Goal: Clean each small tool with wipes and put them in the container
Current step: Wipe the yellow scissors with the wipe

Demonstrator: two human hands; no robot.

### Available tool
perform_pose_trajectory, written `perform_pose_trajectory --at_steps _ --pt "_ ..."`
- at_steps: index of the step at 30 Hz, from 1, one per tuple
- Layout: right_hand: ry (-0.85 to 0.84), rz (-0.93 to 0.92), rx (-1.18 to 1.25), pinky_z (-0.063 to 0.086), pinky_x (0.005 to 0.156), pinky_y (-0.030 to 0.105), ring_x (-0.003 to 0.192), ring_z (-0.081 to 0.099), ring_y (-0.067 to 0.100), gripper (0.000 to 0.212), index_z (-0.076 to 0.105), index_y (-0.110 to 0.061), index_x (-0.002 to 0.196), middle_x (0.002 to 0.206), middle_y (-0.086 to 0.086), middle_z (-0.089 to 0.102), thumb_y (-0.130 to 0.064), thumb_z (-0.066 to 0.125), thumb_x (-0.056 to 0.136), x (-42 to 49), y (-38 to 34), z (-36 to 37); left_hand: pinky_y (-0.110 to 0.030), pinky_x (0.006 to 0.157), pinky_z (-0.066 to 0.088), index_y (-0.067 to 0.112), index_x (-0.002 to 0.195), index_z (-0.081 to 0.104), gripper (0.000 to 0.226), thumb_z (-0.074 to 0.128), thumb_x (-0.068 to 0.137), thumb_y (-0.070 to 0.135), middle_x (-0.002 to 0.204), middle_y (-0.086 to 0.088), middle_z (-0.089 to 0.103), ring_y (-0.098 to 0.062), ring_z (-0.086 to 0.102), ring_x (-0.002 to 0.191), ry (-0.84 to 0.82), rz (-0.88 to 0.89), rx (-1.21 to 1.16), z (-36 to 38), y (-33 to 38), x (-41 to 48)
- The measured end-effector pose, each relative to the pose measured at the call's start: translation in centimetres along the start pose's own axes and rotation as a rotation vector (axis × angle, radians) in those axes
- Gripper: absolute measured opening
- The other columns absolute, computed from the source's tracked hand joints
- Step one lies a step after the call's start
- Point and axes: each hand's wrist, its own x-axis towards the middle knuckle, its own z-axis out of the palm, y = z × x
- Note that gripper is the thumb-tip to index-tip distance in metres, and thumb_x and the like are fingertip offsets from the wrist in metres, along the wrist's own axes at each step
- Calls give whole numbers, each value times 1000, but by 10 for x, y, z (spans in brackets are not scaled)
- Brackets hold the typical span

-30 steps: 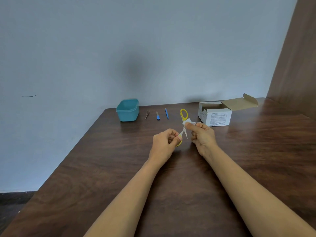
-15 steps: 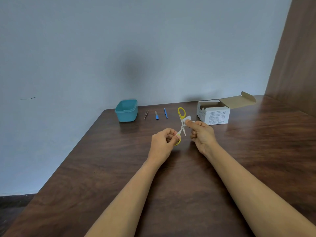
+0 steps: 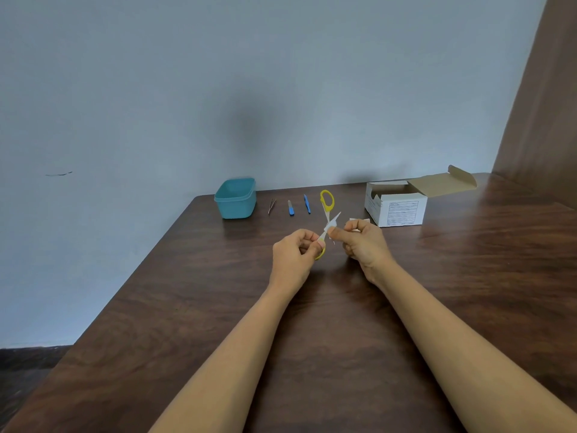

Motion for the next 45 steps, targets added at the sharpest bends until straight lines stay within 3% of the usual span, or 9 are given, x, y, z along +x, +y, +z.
perform_pose_trajectory --at_steps 5,8,14,20,28,33,41,45 --pt "-61 37 -32 25 39 18 41 29 9 37 43 -17 65 49 -2 41 -2 75 75 2 -1 -3 -5 57 42 15 88 70 6 67 87 21 76 1 70 -1 57 63 32 -10 8 2 0 0" --pt "-112 53 -48 24 40 18 42 29 9 38 42 -18 64 60 6 43 -2 76 74 2 -1 -3 -6 57 42 15 88 70 7 67 87 22 77 -1 70 -3 57 65 58 -21 -13 0 -2 2" --pt "-32 56 94 30 48 21 45 34 8 35 46 -19 66 61 3 47 -5 77 73 3 1 -6 -4 58 43 16 88 70 8 67 88 23 78 -3 71 -1 58 63 -47 -23 -8 2 0 1" --pt "-122 58 -60 27 46 20 47 32 10 40 41 -21 63 59 3 46 -3 75 73 2 0 -3 -9 60 44 16 90 71 9 68 87 24 76 -1 70 -5 59 68 42 -64 -32 0 -5 4" --pt "-69 122 151 31 53 20 43 34 6 35 46 -19 65 49 -4 48 -1 74 75 4 0 -6 -7 61 45 16 86 69 6 68 87 22 70 1 67 0 58 61 -55 -33 -79 2 -1 2" --pt "-157 136 77 30 48 18 41 35 6 37 44 -18 61 51 -2 46 0 72 77 4 -3 -6 -7 56 42 15 88 70 8 68 87 23 75 -4 70 -5 57 63 41 -58 -50 2 -2 4" --pt "-180 120 -5 28 48 19 42 33 7 40 42 -19 61 47 -5 42 3 73 74 0 -6 -4 -19 66 49 15 88 70 5 67 87 19 75 -1 69 -8 60 68 125 -78 -108 0 -2 5" --pt "-47 112 113 31 44 15 38 36 5 37 45 -19 63 50 -4 47 -2 76 74 0 -4 -2 -21 69 51 15 87 70 3 67 87 16 77 -3 71 -8 62 69 158 -87 -148 -2 -3 7"
